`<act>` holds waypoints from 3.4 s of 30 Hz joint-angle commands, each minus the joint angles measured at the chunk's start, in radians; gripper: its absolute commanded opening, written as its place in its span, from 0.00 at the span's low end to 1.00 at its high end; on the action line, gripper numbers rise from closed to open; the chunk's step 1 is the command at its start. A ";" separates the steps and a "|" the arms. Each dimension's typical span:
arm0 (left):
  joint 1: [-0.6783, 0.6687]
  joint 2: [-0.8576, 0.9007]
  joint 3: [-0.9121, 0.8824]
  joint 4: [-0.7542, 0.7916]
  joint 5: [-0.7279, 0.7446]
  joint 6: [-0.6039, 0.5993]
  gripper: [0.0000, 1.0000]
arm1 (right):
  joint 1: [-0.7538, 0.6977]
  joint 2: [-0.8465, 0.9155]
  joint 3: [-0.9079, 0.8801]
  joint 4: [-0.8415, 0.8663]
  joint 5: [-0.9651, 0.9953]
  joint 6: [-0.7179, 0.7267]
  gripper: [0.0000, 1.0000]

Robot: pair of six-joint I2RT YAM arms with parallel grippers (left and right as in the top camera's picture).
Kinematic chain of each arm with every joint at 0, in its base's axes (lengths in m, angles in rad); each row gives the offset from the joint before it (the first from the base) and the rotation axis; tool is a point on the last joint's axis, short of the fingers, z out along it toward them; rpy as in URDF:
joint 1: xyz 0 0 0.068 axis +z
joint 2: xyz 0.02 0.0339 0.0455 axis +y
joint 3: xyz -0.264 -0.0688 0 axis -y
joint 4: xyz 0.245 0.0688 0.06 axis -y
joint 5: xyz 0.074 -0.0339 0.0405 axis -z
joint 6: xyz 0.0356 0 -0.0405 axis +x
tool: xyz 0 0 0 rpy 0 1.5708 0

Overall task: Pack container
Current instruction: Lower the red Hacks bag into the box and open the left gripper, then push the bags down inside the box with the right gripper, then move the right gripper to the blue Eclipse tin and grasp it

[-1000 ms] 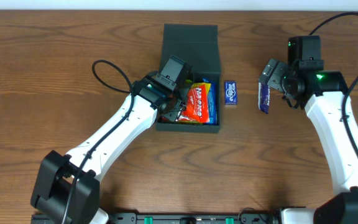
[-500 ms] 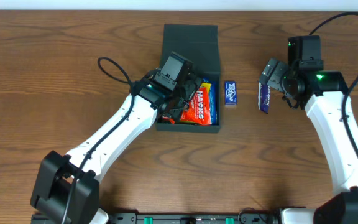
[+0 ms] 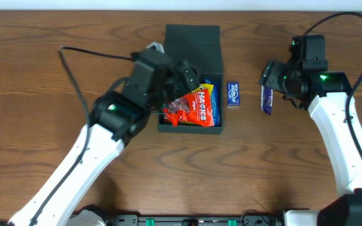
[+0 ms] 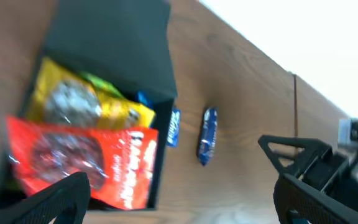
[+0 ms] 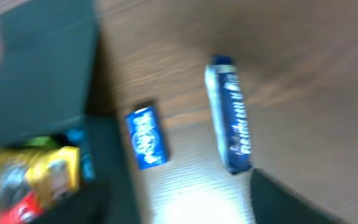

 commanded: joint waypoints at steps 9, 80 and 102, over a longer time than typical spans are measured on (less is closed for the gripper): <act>0.250 -0.224 0.015 -0.191 -0.139 0.304 0.95 | 0.179 -0.001 0.016 0.080 -0.411 -0.255 0.01; 0.309 -0.347 0.014 -0.356 -0.149 0.324 0.95 | 0.600 0.508 0.047 0.253 -0.276 -0.300 0.01; 0.309 -0.197 0.011 -0.358 -0.145 0.369 0.95 | 0.332 0.097 0.074 0.166 -0.153 -0.150 0.01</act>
